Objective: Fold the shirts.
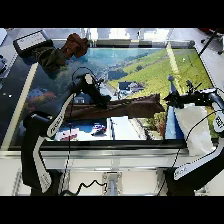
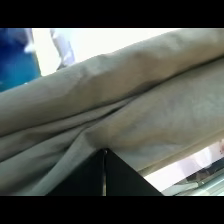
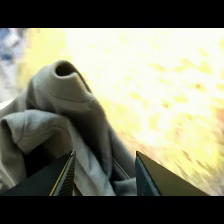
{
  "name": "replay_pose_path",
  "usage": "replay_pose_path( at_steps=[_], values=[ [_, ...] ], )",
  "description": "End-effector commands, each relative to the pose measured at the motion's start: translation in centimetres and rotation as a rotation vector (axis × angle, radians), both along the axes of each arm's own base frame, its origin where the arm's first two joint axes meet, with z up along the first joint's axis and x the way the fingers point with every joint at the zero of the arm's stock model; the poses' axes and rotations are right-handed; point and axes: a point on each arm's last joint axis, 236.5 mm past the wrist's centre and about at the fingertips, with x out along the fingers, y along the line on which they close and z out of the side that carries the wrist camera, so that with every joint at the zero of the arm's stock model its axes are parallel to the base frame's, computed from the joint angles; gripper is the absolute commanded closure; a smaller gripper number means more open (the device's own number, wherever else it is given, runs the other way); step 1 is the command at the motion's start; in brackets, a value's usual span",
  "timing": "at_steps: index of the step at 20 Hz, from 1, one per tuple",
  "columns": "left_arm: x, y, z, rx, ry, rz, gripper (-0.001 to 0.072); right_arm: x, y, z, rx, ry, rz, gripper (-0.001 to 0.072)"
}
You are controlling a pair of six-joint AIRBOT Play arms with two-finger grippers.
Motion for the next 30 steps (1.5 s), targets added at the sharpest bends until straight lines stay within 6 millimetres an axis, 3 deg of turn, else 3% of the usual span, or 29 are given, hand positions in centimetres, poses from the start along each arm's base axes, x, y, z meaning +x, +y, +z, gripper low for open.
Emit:
replay_pose_path(
  at_steps=[1, 5, 10, 16, 17, 18, 19, 23, 26, 28, 30],
  values=[
    [0.0, -0.3, 0.2, -0.014, 0.001, 0.005, 0.0697, 0.0, 1.4, -0.8, 0.073, 0.030, 0.041, 0.0274],
    [0.0, -0.3, 0.2, -0.015, 0.001, 0.006, 0.0697, 1.0, 2.9, -1.0, 0.037, 0.017, 0.111, 0.0273],
    [0.0, -0.3, 0.2, -0.015, 0.001, 0.005, 0.0697, 2.1, 7.7, 0.9, 0.152, -0.006, 0.208, 0.0273],
    [0.1, -0.3, 0.2, -0.015, -0.001, 0.006, 0.0697, 1.1, 8.7, 1.5, 0.192, 0.021, 0.249, 0.0279],
    [0.1, -0.4, 0.2, -0.016, -0.003, 0.007, 0.0697, 0.8, 8.8, 1.6, 0.197, 0.027, 0.260, 0.0347],
    [0.1, -0.4, 0.2, -0.016, -0.003, 0.007, 0.0697, 0.6, 8.8, 1.7, 0.198, 0.014, 0.278, 0.0631],
    [0.1, -0.4, 0.2, -0.016, -0.002, 0.007, 0.0697, 0.6, 8.8, 1.7, 0.196, 0.009, 0.283, 0.0674],
    [0.1, -0.4, 0.2, -0.016, -0.002, 0.007, 0.0697, 0.5, 8.9, 2.0, 0.202, 0.010, 0.289, 0.0675],
    [0.1, -0.4, 0.2, -0.015, -0.003, 0.007, 0.0698, 0.7, 8.9, 3.4, 0.196, -0.017, 0.307, 0.0676],
    [0.2, -0.4, 0.1, -0.014, -0.007, 0.009, 0.0698, 1.5, 8.8, 5.8, 0.176, -0.078, 0.313, 0.0676],
    [0.4, -0.4, -0.2, -0.013, -0.010, 0.014, 0.0698, 2.8, 9.0, 9.9, 0.179, -0.177, 0.314, 0.0677]
  ],
)
